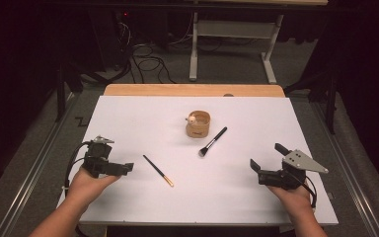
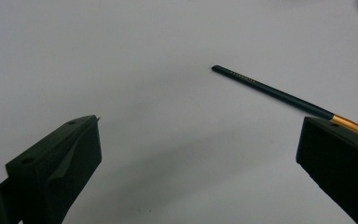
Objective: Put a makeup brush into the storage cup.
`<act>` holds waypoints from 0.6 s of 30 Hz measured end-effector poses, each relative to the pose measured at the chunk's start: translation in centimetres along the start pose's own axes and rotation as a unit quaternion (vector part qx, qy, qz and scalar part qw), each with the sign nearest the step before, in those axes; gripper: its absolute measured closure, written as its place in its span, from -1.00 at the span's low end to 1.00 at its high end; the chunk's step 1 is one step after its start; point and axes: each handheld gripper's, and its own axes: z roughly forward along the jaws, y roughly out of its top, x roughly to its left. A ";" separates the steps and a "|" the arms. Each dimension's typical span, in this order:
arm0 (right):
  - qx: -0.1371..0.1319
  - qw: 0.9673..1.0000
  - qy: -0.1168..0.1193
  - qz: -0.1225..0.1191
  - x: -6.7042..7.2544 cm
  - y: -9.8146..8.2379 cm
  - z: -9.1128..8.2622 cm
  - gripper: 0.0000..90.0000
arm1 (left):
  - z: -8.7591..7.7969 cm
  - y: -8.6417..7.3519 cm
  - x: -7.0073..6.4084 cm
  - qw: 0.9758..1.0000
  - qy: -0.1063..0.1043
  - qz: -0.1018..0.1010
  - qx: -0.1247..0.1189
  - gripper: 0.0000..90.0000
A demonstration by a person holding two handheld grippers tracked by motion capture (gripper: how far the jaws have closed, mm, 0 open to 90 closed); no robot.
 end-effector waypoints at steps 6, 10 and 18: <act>0.003 1.000 0.002 -0.002 0.1 -0.1 0.1 -0.99 | 0.1 0.4 -0.1 1.000 -0.001 -0.010 0.021 -0.99; 0.002 1.000 0.006 -0.001 0.1 -0.1 0.1 -0.99 | 0.0 0.7 -0.1 0.999 -0.006 -0.018 0.038 -0.98; 0.002 1.000 0.007 0.000 0.1 -0.1 0.1 -0.99 | -0.2 1.0 0.0 0.998 -0.009 -0.025 0.058 -0.98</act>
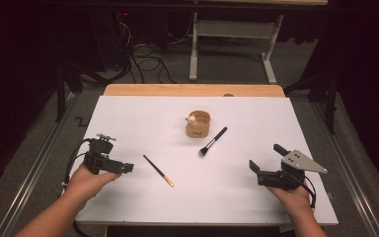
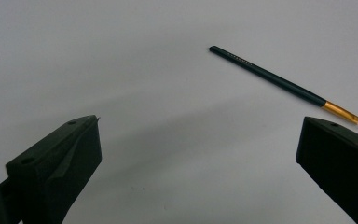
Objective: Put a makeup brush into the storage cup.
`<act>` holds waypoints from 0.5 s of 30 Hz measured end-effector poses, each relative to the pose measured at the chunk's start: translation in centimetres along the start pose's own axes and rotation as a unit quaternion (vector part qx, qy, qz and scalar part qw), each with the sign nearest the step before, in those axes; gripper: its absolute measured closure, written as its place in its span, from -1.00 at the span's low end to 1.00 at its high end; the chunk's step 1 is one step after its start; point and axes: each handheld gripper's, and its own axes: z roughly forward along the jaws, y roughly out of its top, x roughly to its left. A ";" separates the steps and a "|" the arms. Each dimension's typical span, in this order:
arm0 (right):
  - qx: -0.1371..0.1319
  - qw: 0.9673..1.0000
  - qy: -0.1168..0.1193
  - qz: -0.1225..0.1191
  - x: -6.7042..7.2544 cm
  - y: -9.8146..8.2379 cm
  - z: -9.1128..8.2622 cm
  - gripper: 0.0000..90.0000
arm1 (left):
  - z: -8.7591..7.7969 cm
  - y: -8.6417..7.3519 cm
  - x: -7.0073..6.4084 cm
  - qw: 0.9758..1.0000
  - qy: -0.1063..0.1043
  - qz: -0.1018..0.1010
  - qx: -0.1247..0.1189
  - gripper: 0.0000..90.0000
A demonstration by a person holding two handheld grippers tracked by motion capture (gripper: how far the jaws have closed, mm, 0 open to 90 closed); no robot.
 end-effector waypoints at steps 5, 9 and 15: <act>0.002 1.000 0.003 0.003 0.1 0.0 0.0 -0.99 | 0.0 0.1 0.1 1.000 -0.007 -0.003 0.020 -0.98; 0.000 1.000 0.001 0.001 0.0 0.0 0.0 -0.99 | 0.2 0.3 -0.2 0.999 -0.008 -0.002 0.039 -0.98; 0.000 1.000 0.004 0.000 0.0 0.0 0.0 -0.99 | 0.5 0.5 -0.5 0.999 -0.014 -0.006 0.051 -0.98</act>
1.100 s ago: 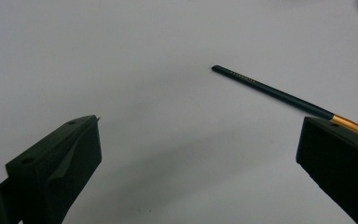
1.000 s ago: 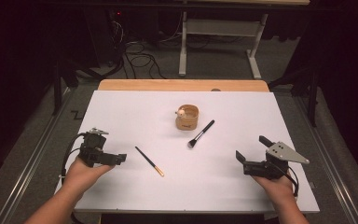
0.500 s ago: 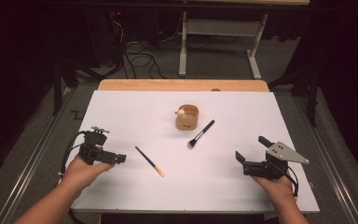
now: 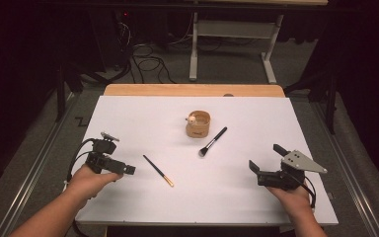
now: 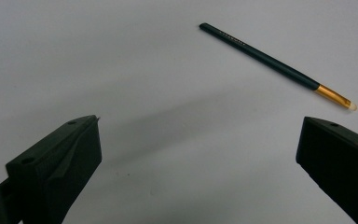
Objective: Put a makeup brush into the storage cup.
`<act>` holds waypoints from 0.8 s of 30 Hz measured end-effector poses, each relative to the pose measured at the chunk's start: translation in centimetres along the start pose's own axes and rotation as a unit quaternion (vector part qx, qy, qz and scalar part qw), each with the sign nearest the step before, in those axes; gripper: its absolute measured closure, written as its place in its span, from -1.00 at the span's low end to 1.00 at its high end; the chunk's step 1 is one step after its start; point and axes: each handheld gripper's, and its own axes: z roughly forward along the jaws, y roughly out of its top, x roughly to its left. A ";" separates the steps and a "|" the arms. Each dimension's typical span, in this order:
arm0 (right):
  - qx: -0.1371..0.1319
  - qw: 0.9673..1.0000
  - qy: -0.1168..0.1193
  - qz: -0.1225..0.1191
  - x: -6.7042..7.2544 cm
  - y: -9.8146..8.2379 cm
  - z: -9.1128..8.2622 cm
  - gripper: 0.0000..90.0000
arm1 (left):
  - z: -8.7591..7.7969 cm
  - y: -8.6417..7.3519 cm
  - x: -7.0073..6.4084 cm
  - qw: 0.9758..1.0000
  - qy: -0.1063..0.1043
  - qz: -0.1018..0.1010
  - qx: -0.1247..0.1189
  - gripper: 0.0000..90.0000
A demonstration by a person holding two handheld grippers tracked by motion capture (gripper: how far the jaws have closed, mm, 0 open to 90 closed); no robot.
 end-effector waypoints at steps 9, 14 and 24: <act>0.003 1.000 0.002 0.002 0.1 0.0 0.0 -0.99 | 0.6 0.6 -0.4 1.000 0.002 -0.014 0.024 -0.96; 0.002 1.000 0.002 0.000 0.1 0.0 0.0 -0.99 | 0.9 1.2 -1.2 0.999 -0.001 -0.019 0.030 -0.93; 0.003 1.000 0.002 0.001 0.1 0.0 0.0 -0.99 | 1.8 2.1 -2.7 0.999 -0.002 -0.007 0.050 -0.88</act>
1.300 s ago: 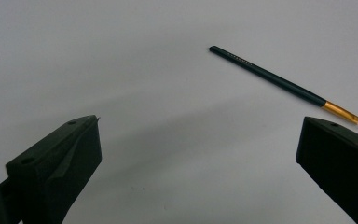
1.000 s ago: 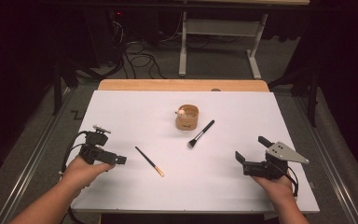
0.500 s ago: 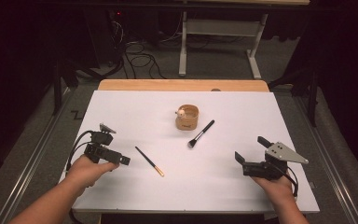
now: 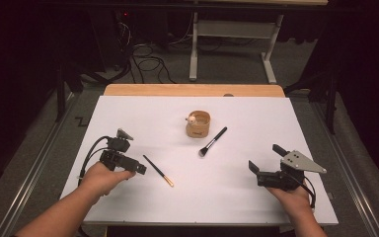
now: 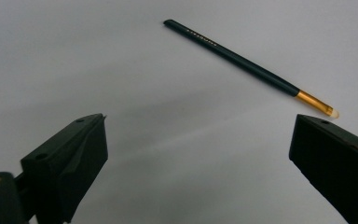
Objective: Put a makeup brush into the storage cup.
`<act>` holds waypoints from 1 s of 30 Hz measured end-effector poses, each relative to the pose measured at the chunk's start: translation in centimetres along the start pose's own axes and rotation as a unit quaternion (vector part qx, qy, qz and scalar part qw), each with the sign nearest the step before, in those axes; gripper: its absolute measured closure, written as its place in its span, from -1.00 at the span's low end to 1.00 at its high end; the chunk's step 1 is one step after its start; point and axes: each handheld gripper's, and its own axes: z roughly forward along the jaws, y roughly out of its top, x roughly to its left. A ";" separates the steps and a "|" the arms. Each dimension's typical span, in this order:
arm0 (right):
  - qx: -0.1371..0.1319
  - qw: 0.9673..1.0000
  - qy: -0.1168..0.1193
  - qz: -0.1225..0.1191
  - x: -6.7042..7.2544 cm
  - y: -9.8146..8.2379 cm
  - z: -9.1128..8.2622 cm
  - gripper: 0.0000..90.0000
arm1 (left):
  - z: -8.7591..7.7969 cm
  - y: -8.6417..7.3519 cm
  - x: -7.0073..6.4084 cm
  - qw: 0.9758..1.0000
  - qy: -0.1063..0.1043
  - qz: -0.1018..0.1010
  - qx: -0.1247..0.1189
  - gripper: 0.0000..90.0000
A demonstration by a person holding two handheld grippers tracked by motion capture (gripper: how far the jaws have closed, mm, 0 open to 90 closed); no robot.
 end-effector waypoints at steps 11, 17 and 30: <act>-0.001 1.000 0.000 -0.002 0.0 0.0 0.0 -0.99 | 1.3 1.1 -1.9 1.000 -0.013 -0.001 0.014 -0.74; -0.001 1.000 0.001 -0.003 0.0 0.0 0.0 -0.99 | 1.9 1.6 -2.3 1.000 -0.015 -0.007 0.016 -0.64; 0.001 1.000 0.003 -0.002 0.0 0.0 0.0 -0.99 | 3.2 2.4 -3.2 1.000 -0.013 0.000 0.024 -0.54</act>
